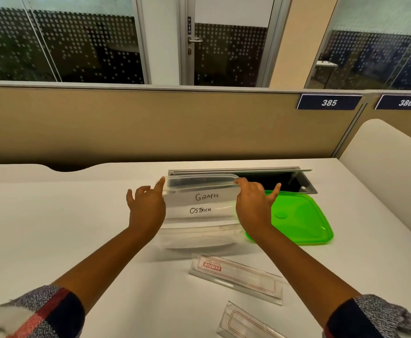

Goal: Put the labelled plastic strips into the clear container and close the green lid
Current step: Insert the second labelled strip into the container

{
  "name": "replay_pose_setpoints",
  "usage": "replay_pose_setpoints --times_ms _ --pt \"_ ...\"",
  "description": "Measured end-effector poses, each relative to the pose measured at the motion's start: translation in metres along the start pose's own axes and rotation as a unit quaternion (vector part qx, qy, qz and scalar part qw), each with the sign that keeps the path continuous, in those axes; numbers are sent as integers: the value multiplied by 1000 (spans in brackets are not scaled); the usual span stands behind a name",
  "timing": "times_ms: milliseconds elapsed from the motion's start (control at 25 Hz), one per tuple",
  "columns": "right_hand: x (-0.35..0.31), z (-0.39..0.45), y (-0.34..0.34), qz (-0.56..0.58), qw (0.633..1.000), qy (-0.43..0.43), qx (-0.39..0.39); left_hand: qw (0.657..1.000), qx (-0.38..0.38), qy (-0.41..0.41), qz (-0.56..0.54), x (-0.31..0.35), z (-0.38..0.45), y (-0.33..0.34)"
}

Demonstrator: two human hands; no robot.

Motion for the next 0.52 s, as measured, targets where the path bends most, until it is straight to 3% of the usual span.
replay_pose_setpoints --times_ms 280,520 --pt "-5 6 15 -67 995 -6 -80 992 -100 -8 82 6 7 25" --pt "-8 7 26 -93 987 -3 -129 986 -108 22 125 11 11 30"
Point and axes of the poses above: each hand's wrist, its own z-axis towards the middle knuckle, its own y-axis out of the palm, x = y × z, the point moved 7 cm from there along z, towards the middle knuckle
